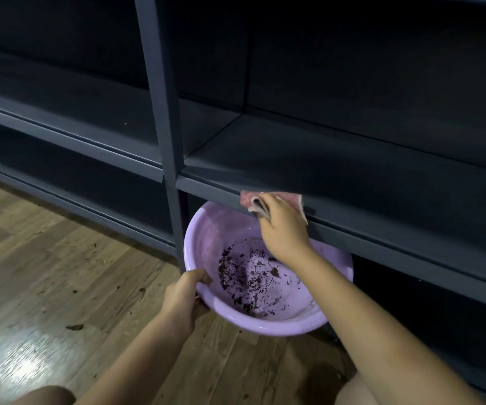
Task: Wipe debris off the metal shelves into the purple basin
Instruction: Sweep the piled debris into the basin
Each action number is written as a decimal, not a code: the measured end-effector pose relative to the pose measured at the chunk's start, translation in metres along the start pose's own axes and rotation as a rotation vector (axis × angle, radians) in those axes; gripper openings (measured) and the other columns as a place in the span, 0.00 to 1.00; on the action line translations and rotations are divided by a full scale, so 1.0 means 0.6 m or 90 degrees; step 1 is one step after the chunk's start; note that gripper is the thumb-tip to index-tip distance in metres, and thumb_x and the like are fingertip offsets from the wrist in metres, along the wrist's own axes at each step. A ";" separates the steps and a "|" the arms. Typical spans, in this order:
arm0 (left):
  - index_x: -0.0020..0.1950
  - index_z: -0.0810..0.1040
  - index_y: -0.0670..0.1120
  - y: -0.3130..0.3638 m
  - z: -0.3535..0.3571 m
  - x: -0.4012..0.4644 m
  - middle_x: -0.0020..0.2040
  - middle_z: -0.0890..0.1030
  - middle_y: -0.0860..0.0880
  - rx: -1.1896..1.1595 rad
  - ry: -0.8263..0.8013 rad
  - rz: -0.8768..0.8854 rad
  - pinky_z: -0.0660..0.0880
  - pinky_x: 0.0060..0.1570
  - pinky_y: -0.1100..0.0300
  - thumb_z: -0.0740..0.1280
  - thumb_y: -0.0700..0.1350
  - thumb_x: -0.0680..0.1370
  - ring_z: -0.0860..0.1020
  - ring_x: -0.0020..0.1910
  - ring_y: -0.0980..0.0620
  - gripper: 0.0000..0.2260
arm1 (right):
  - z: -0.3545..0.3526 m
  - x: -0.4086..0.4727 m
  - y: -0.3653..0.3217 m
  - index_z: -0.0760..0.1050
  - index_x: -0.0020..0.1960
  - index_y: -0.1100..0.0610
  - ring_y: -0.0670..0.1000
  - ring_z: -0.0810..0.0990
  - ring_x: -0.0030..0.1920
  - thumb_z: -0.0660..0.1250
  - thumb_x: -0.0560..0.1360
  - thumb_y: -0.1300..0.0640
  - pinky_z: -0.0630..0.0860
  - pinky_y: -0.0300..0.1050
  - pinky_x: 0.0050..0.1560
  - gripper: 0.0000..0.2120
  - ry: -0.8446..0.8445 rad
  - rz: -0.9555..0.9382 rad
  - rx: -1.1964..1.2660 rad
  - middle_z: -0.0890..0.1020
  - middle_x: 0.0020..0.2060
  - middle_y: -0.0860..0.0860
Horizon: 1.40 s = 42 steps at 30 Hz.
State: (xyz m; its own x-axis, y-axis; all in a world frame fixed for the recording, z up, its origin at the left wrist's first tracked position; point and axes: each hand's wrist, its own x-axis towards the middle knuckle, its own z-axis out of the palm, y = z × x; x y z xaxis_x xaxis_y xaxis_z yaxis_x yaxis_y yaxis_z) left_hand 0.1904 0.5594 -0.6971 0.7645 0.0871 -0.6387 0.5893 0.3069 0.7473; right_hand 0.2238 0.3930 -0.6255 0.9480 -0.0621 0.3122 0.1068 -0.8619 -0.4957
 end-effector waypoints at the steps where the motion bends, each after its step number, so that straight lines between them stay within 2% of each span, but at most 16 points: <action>1: 0.51 0.75 0.33 0.000 0.001 0.000 0.39 0.79 0.38 0.001 -0.001 -0.001 0.77 0.24 0.58 0.63 0.33 0.72 0.78 0.30 0.43 0.09 | 0.003 -0.002 -0.003 0.73 0.61 0.55 0.53 0.75 0.55 0.60 0.78 0.60 0.61 0.41 0.44 0.12 0.002 0.000 0.007 0.79 0.55 0.51; 6: 0.50 0.75 0.34 0.002 0.006 -0.001 0.38 0.79 0.39 -0.005 -0.003 -0.001 0.77 0.27 0.58 0.63 0.33 0.71 0.77 0.30 0.45 0.08 | 0.005 -0.023 -0.006 0.72 0.62 0.52 0.55 0.77 0.51 0.59 0.78 0.62 0.72 0.46 0.48 0.14 -0.079 -0.012 0.082 0.80 0.54 0.52; 9: 0.48 0.75 0.34 0.006 0.010 0.001 0.36 0.78 0.39 -0.002 -0.012 -0.006 0.77 0.25 0.59 0.62 0.33 0.71 0.77 0.26 0.46 0.07 | 0.009 -0.044 -0.003 0.71 0.62 0.50 0.56 0.78 0.52 0.58 0.77 0.63 0.75 0.54 0.51 0.16 -0.128 -0.045 0.120 0.80 0.55 0.51; 11: 0.49 0.75 0.34 0.009 0.011 0.007 0.37 0.78 0.38 -0.005 -0.017 -0.012 0.76 0.23 0.59 0.62 0.34 0.71 0.77 0.26 0.45 0.09 | -0.004 -0.041 0.002 0.72 0.61 0.50 0.57 0.80 0.52 0.57 0.76 0.61 0.76 0.56 0.51 0.16 -0.071 -0.036 0.185 0.81 0.55 0.51; 14: 0.51 0.75 0.33 0.010 0.011 0.015 0.39 0.78 0.38 -0.013 -0.004 -0.015 0.76 0.24 0.58 0.62 0.34 0.70 0.77 0.30 0.43 0.11 | -0.052 -0.020 0.012 0.73 0.59 0.53 0.46 0.78 0.38 0.58 0.78 0.64 0.73 0.44 0.39 0.13 0.052 0.016 0.253 0.82 0.51 0.50; 16: 0.52 0.75 0.32 0.009 0.013 0.016 0.40 0.79 0.38 -0.008 0.003 -0.010 0.76 0.27 0.56 0.63 0.33 0.70 0.77 0.31 0.43 0.11 | -0.088 -0.012 0.017 0.72 0.61 0.55 0.44 0.74 0.36 0.59 0.79 0.64 0.69 0.42 0.38 0.13 0.109 0.014 0.234 0.81 0.48 0.50; 17: 0.53 0.75 0.32 0.008 0.014 0.015 0.40 0.79 0.37 -0.006 0.006 -0.009 0.77 0.29 0.55 0.63 0.33 0.71 0.77 0.31 0.43 0.12 | -0.097 -0.010 0.020 0.72 0.62 0.55 0.46 0.76 0.39 0.59 0.79 0.64 0.71 0.43 0.40 0.14 0.119 0.001 0.200 0.80 0.49 0.51; 19: 0.53 0.75 0.32 0.007 0.015 0.013 0.40 0.79 0.37 -0.004 0.009 -0.010 0.77 0.29 0.56 0.63 0.33 0.71 0.77 0.31 0.43 0.12 | -0.101 -0.010 0.024 0.70 0.65 0.55 0.54 0.78 0.53 0.59 0.78 0.64 0.73 0.50 0.55 0.16 0.079 -0.018 0.078 0.79 0.57 0.53; 21: 0.52 0.75 0.33 0.004 0.012 0.011 0.40 0.79 0.38 -0.004 0.008 -0.016 0.76 0.26 0.58 0.63 0.33 0.71 0.77 0.31 0.44 0.11 | -0.076 -0.020 0.038 0.67 0.70 0.56 0.57 0.69 0.68 0.58 0.78 0.65 0.61 0.51 0.69 0.20 -0.010 -0.008 -0.062 0.72 0.67 0.54; 23: 0.53 0.76 0.33 0.003 0.006 0.010 0.41 0.79 0.38 -0.006 0.007 -0.021 0.77 0.26 0.58 0.63 0.34 0.70 0.77 0.31 0.44 0.12 | -0.049 -0.032 0.052 0.63 0.73 0.57 0.51 0.60 0.74 0.57 0.78 0.65 0.46 0.39 0.73 0.23 -0.033 -0.048 -0.134 0.65 0.73 0.52; 25: 0.53 0.76 0.34 0.004 -0.002 0.010 0.42 0.79 0.38 0.000 0.014 -0.018 0.79 0.32 0.54 0.64 0.34 0.70 0.77 0.32 0.44 0.13 | -0.035 -0.039 0.053 0.62 0.74 0.57 0.48 0.58 0.75 0.57 0.78 0.64 0.39 0.33 0.70 0.24 -0.004 -0.066 -0.144 0.64 0.73 0.50; 27: 0.52 0.76 0.35 0.005 -0.008 0.008 0.41 0.79 0.38 0.011 0.019 -0.013 0.79 0.36 0.53 0.64 0.34 0.70 0.77 0.32 0.44 0.11 | -0.031 -0.037 0.047 0.61 0.74 0.56 0.48 0.59 0.74 0.58 0.78 0.64 0.39 0.32 0.69 0.24 0.002 -0.041 -0.128 0.64 0.73 0.50; 36: 0.47 0.76 0.34 0.000 -0.043 0.005 0.40 0.79 0.38 -0.005 0.016 -0.013 0.78 0.31 0.55 0.65 0.34 0.68 0.76 0.33 0.42 0.09 | 0.022 -0.076 -0.017 0.61 0.74 0.50 0.46 0.58 0.74 0.58 0.78 0.67 0.42 0.32 0.68 0.27 -0.144 -0.167 -0.065 0.64 0.73 0.47; 38: 0.46 0.77 0.35 0.002 -0.071 0.003 0.41 0.78 0.38 -0.020 0.010 -0.034 0.78 0.28 0.56 0.66 0.37 0.64 0.76 0.35 0.42 0.11 | 0.049 -0.074 -0.025 0.61 0.74 0.48 0.49 0.58 0.75 0.57 0.76 0.68 0.48 0.39 0.73 0.29 -0.168 -0.167 -0.054 0.63 0.74 0.47; 40: 0.46 0.77 0.35 0.008 -0.104 0.000 0.40 0.78 0.38 -0.009 0.011 -0.049 0.77 0.33 0.56 0.66 0.39 0.61 0.75 0.35 0.42 0.15 | 0.074 -0.067 -0.039 0.61 0.73 0.47 0.51 0.57 0.75 0.56 0.76 0.68 0.56 0.50 0.73 0.30 -0.193 -0.147 -0.055 0.62 0.74 0.46; 42: 0.42 0.77 0.35 0.019 -0.142 0.002 0.38 0.77 0.38 0.023 0.025 -0.047 0.75 0.35 0.56 0.66 0.39 0.57 0.75 0.31 0.43 0.16 | 0.099 -0.056 -0.054 0.61 0.73 0.46 0.51 0.58 0.74 0.55 0.77 0.65 0.57 0.53 0.72 0.27 -0.210 -0.180 -0.061 0.62 0.74 0.44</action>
State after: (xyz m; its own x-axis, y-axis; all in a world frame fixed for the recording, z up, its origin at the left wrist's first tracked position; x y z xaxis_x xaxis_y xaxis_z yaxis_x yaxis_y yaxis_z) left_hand 0.1760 0.6438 -0.7048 0.7083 0.1025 -0.6984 0.6532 0.2801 0.7035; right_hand 0.2063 0.4530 -0.6677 0.9321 0.3332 0.1417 0.3620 -0.8659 -0.3451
